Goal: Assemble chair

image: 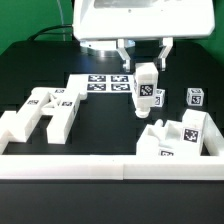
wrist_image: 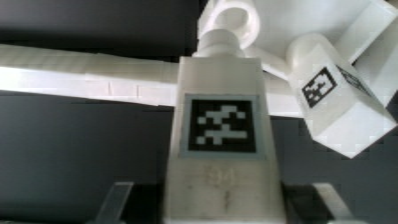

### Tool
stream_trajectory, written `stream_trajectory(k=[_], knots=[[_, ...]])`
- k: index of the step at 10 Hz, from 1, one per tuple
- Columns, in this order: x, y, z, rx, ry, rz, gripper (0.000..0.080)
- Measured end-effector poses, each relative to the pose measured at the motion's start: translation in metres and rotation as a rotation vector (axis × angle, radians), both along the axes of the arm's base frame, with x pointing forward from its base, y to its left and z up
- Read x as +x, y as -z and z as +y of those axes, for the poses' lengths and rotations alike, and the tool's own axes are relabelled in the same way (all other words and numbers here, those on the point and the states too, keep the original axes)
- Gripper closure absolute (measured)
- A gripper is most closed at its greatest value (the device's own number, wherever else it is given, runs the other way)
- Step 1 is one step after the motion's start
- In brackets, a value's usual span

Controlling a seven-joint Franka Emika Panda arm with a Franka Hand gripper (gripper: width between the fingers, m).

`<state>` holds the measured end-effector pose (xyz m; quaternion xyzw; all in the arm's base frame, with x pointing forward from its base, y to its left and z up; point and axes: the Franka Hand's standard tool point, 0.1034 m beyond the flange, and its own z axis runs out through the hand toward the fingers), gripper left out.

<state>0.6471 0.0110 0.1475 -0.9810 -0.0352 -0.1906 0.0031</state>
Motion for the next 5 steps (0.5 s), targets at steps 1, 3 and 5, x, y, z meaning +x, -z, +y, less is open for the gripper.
stream_trajectory(k=[1,3,5], knots=[[-0.003,0.008,0.003,0.004,0.022,-0.011,0.0509],[-0.002,0.020,0.016,0.012,0.036,-0.007,0.0509],[0.005,0.019,0.015,0.006,0.031,-0.034,0.0509]])
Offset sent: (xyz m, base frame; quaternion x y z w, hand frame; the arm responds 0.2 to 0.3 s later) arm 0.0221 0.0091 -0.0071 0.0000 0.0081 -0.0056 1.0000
